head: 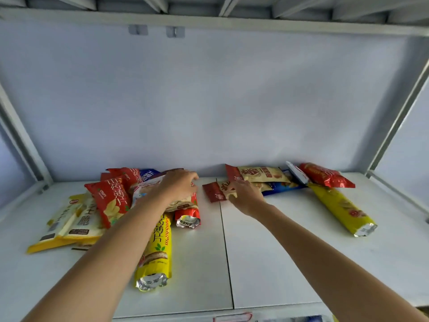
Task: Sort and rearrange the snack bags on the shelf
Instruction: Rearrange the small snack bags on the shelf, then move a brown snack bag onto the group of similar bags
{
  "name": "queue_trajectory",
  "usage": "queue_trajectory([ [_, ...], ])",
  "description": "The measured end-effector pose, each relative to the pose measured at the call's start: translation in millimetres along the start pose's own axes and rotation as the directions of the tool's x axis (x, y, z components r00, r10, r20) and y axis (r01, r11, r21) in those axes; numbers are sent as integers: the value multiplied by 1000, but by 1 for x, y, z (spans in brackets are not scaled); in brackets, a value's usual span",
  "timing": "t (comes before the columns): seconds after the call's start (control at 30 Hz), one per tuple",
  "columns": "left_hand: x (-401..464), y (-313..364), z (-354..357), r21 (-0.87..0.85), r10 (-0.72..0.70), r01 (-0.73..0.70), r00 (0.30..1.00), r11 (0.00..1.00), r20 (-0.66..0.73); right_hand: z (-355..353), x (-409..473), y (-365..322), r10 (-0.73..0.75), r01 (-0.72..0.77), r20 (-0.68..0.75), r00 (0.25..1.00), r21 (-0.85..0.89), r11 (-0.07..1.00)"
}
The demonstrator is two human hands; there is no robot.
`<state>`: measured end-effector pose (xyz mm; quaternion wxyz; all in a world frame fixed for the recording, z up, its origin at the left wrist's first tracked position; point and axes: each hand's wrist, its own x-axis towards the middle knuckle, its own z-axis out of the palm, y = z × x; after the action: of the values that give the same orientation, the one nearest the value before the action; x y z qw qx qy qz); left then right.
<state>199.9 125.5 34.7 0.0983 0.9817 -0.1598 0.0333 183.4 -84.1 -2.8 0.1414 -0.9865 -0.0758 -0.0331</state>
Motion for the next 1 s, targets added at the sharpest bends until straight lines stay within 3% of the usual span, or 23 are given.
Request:
queue_trajectory([
  [0.27,39,68,37,-11,-35,36,999,999,23,-12,8,99,47,-45,12,999,-89,995],
  [0.5,58,108,80,-32,-135,136,991,990,5,-13,46,171,-22,23,5,1000,-188,982],
  [0.73,61,121,111,-32,-214,212,975,977,-56,11,75,202,-129,159,134,983,-245,956],
  [1.0,67,128,128,16,-213,215,973,977,-89,44,129,229,-200,192,28,979,-438,878],
])
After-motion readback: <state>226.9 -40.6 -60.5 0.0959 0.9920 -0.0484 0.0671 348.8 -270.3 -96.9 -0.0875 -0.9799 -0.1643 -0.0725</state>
